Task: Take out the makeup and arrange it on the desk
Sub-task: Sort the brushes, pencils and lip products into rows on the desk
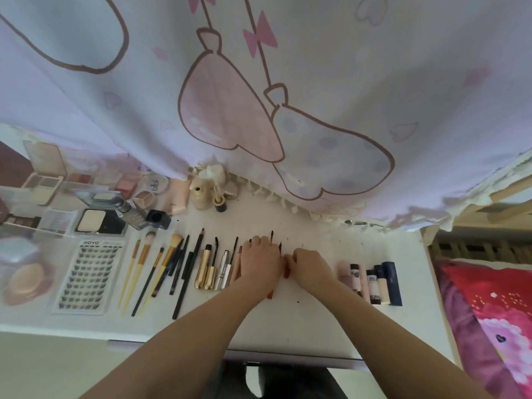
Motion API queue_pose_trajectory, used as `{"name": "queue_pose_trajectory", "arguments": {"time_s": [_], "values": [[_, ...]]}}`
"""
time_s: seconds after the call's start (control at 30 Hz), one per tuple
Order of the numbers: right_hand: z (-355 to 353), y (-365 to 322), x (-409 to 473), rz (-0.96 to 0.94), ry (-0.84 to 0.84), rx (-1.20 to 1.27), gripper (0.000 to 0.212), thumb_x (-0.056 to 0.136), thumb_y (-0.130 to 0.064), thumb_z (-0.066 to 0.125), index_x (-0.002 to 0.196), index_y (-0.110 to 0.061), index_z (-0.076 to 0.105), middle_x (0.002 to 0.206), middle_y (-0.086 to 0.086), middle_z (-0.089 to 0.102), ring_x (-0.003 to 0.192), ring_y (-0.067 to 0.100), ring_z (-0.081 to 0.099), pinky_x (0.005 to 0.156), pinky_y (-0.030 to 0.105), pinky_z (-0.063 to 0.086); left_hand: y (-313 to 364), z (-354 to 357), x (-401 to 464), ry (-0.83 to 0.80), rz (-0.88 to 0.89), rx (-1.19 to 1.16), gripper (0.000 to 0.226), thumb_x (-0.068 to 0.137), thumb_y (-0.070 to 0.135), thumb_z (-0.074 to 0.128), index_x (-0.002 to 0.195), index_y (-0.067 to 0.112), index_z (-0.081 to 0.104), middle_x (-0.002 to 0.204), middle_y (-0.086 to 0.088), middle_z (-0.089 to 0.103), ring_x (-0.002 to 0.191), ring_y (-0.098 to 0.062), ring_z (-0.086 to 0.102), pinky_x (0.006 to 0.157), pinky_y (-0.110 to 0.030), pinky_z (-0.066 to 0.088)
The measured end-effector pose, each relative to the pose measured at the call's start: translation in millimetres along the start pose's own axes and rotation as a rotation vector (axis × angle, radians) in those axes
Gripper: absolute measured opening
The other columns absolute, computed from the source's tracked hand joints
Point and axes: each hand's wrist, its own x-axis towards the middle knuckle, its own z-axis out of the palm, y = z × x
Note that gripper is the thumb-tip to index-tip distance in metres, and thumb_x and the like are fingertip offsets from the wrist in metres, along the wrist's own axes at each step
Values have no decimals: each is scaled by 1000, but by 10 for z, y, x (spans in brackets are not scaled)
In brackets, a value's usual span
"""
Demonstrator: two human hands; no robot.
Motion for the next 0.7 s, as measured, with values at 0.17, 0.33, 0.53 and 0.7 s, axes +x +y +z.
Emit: {"name": "queue_pose_trajectory", "arguments": {"time_s": [0.17,0.33,0.53,0.7], "values": [[-6,-24,17,-40,-5,-1,34,99,-34,35,78,-11,51,100,17,64,95,32,60,69,29,37,-29,-13,-25,29,13,20,38,99,35,32,119,10,54,121,-10,53,114,-27,45,95,-36,34],[-399,378,31,23,83,92,33,98,-29,38,70,-13,44,79,9,59,80,28,61,69,31,45,140,-76,-59,140,76,-84,33,99,31,30,115,12,51,117,-7,56,110,-25,48,91,-35,35],[-710,823,26,106,-49,-54,20,96,-20,40,86,-7,53,87,9,60,77,21,56,61,25,42,955,86,-178,-56,192,-198,37,100,36,30,115,9,50,117,-10,57,109,-27,49,90,-37,36],[-605,830,62,83,-27,-53,24,94,-21,44,100,-4,60,97,12,64,87,25,59,69,27,42,1207,223,-97,-73,33,-245,41,95,46,34,109,13,55,113,-6,57,107,-23,49,90,-35,36]]}}
